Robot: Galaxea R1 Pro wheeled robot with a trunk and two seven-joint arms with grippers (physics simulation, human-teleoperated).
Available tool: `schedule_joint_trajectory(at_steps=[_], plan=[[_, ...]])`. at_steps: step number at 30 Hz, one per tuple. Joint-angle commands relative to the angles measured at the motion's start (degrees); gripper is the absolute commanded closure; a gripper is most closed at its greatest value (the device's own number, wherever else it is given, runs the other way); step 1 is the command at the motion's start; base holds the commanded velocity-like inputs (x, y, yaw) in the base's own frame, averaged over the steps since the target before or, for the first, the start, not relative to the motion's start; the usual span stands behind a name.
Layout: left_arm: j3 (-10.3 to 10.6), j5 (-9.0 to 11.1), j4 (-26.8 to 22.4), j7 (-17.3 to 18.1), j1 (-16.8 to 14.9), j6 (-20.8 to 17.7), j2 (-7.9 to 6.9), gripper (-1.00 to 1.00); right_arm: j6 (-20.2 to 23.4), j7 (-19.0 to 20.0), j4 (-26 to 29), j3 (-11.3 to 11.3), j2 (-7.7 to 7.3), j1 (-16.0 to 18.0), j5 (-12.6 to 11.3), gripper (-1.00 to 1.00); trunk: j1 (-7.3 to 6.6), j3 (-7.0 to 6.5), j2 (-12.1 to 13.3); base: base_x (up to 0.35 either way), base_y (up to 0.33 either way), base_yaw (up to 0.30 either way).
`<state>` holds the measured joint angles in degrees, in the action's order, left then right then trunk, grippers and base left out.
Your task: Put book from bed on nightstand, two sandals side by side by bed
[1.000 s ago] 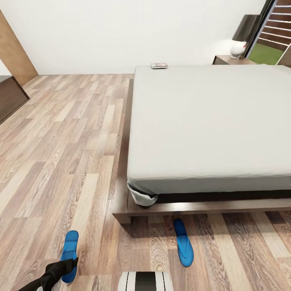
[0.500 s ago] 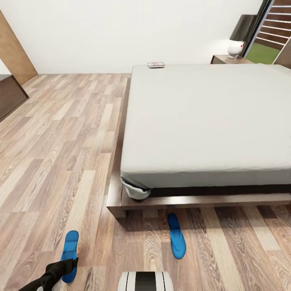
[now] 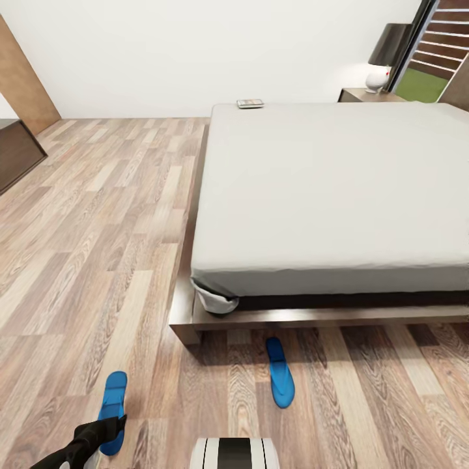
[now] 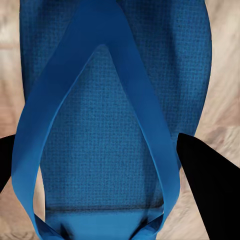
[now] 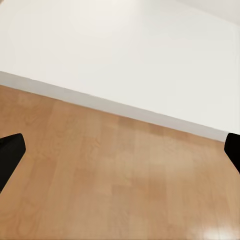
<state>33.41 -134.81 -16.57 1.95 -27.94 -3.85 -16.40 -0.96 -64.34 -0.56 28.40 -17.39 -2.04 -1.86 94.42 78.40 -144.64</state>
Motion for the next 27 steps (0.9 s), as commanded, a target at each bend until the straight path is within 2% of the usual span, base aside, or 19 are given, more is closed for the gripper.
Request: schedule_joint_trajectory(at_steps=[1,27], plan=[[0.33,-0.19,-0.08,0.25,-0.01,-0.10,-0.04,1.00,-0.10,-0.08,-0.06,-0.19,-0.01,0.02,-0.19,-1.00,-0.01,0.03,-0.01,-0.022,-0.127,0.000],[0.39,-0.19,-0.21,0.25,-0.01,0.20,-0.04,1.00,-0.10,-0.04,-0.05,-0.19,-0.01,0.02,-0.16,-1.00,-0.01,0.03,-0.01,-0.003,-0.120,0.000]])
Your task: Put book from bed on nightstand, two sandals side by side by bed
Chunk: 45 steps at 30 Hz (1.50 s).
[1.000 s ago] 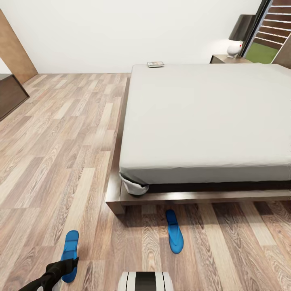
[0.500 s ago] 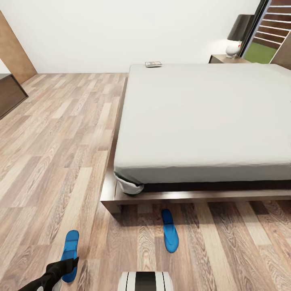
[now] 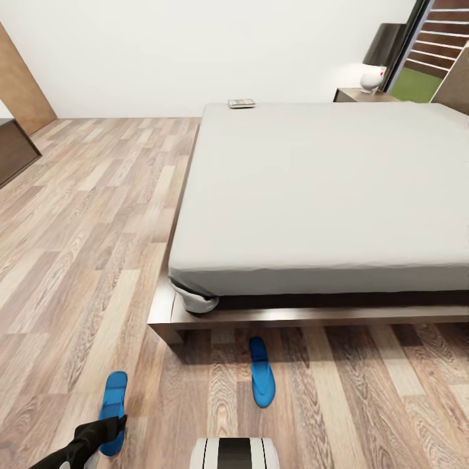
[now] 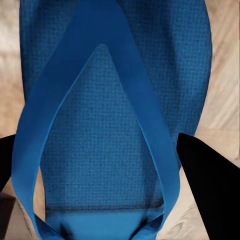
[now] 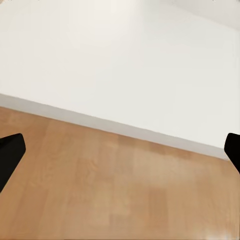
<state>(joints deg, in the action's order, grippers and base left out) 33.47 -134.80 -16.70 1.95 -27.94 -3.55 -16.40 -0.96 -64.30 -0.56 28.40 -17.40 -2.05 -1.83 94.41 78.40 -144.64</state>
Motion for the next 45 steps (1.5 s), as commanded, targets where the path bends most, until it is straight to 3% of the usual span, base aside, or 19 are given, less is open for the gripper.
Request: schedule_joint_trajectory(at_steps=[1,11,27,45], plan=[[0.34,-0.20,-0.07,0.26,-0.02,0.00,-0.04,1.00,-0.10,-0.08,-0.06,-0.18,-0.01,0.02,-0.19,-1.00,-0.01,0.02,-0.01,0.000,-0.112,0.000],[0.48,-0.20,-0.09,0.32,-0.09,0.58,-0.04,1.00,-0.10,-0.12,-0.06,-0.18,-0.01,0.02,-0.19,-1.00,-0.01,0.02,-0.01,0.000,-0.043,0.000],[0.54,-0.20,-0.51,0.25,-1.02,7.49,-0.11,1.00,-0.10,-0.04,-0.06,-0.18,-0.06,0.07,-0.19,-1.00,-0.01,0.02,-0.01,0.000,-0.002,0.000],[0.54,-0.20,-0.79,0.26,-2.33,11.82,-0.13,1.00,-0.10,-0.06,-0.06,-0.18,-0.09,0.07,-0.19,-1.00,-0.01,0.02,-0.01,-0.014,-0.031,0.000]])
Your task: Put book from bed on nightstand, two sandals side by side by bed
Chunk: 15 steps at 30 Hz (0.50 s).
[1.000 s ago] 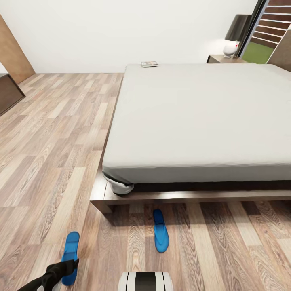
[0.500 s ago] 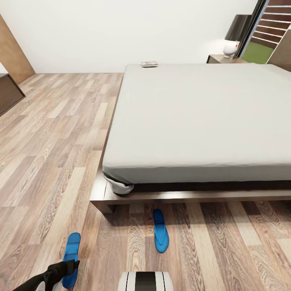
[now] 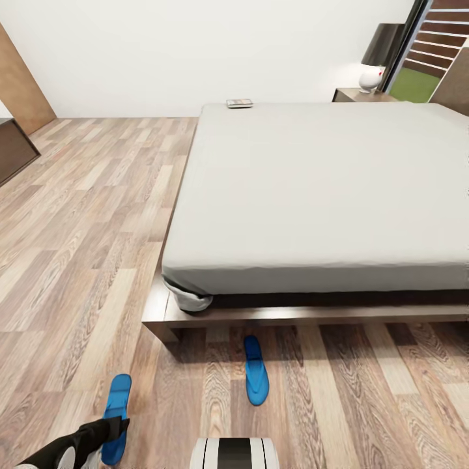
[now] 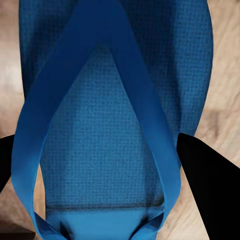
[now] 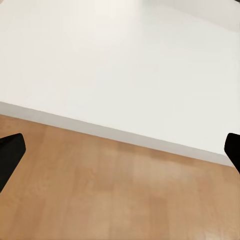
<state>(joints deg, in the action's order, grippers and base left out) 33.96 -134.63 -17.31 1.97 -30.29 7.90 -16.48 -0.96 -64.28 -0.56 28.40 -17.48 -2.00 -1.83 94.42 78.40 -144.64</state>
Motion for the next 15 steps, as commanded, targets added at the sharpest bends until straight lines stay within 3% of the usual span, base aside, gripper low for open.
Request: schedule_joint_trajectory(at_steps=[1,15], plan=[[0.05,-0.37,-0.19,0.23,-0.04,0.58,-0.04,1.00,-0.10,-0.08,-0.06,-0.19,-0.01,0.03,-0.19,-1.00,-0.01,0.03,-0.01,-0.040,-0.073,0.000],[0.05,-0.37,-0.26,0.29,-0.29,2.45,-0.04,1.00,-0.10,-0.10,-0.06,-0.19,-0.01,0.05,-0.19,-1.00,-0.01,0.03,-0.01,-0.010,-0.034,0.000]])
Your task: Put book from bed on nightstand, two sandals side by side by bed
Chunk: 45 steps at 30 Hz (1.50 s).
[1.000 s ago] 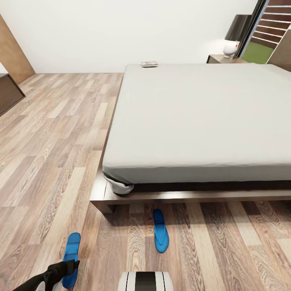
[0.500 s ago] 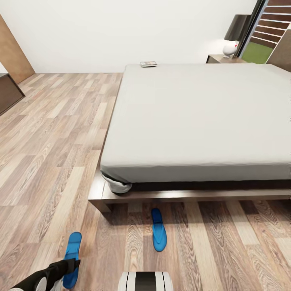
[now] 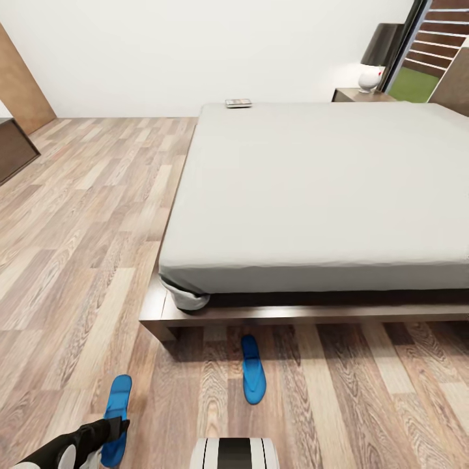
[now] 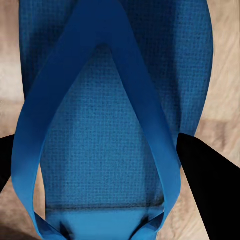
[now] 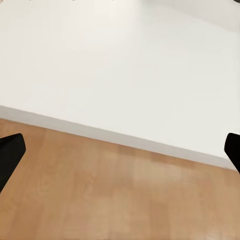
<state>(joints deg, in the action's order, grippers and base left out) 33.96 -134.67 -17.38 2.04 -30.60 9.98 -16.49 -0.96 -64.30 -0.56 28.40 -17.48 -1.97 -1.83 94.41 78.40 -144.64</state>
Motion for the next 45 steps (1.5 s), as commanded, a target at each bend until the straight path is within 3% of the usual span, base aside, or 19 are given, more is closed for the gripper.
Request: schedule_joint_trajectory(at_steps=[1,23,45], plan=[[0.05,-0.33,-0.19,0.21,0.00,0.45,-0.04,1.00,-0.10,-0.09,-0.06,-0.18,-0.01,0.03,-0.19,-1.00,-0.01,0.03,-0.01,-0.001,-0.111,0.000],[0.12,-0.33,-0.24,-1.27,-0.86,1.11,0.07,1.00,-0.09,-0.10,-0.06,-0.19,0.07,0.02,-0.19,-1.00,-0.01,0.03,-0.01,-0.004,-0.038,0.000],[0.20,-0.33,-0.32,-1.65,-0.87,1.35,1.09,1.00,-0.09,-0.07,-0.06,-0.19,-0.01,0.04,-0.10,-1.00,-0.01,0.03,-0.01,-0.038,-0.107,0.000]])
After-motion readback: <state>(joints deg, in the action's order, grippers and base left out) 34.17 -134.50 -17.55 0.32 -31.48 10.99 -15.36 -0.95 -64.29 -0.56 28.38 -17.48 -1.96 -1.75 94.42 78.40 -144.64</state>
